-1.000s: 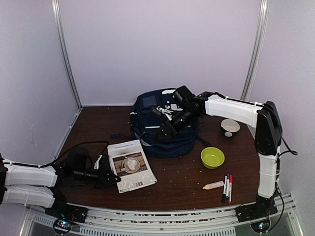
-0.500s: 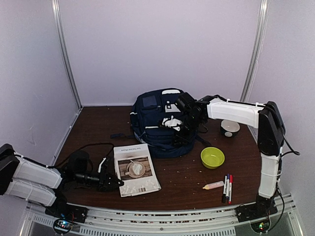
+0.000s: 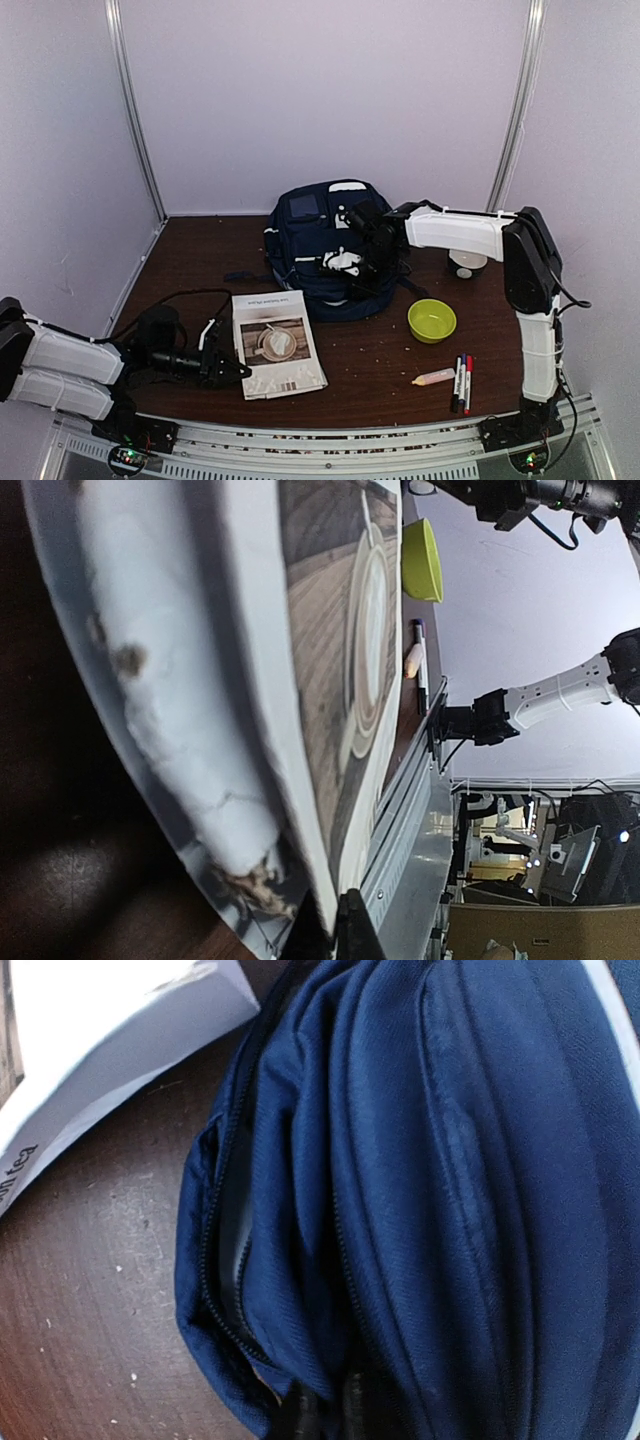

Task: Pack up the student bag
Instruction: Grab the largest pocket of the student bag, then place the book in the largest pocket of the bag.

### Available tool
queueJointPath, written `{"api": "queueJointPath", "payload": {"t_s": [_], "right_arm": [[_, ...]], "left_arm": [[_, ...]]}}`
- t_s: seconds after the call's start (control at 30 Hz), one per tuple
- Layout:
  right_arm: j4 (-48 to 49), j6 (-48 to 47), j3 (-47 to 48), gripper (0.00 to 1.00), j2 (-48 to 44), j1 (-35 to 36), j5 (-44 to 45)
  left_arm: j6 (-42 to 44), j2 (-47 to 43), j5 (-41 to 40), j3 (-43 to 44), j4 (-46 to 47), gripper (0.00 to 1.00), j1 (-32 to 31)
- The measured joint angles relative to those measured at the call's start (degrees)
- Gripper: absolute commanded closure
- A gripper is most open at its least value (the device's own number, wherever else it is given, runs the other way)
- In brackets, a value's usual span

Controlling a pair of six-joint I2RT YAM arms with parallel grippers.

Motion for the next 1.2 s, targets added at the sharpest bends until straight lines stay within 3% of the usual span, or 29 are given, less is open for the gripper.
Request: {"api": "queueJointPath", "payload": {"t_s": [0.4,0.63,0.87,1.2], "right_arm": [[3.34,4.90,1.36,1.00,-6.38,-0.02,2.12],[4.35,9.07,5.84,1.00,-8.02,-0.15,2.60],[4.63,11.23,6.88,1.00,-9.70,-0.15,2.58],[5.33,12.61,7.69,1.00,-10.47,-0.15,2.51]], "left_arm": [[-1.64,3.23,3.02,1.07,6.38,1.00,-3.56],[1.40,7.74,4.42,10.88,2.36,1.00,-5.90],[4.02,18.32,6.36,20.81,2.84,1.00,-5.95],[3.28,31.17,8.20,25.88,7.15,1.00,-5.95]]}}
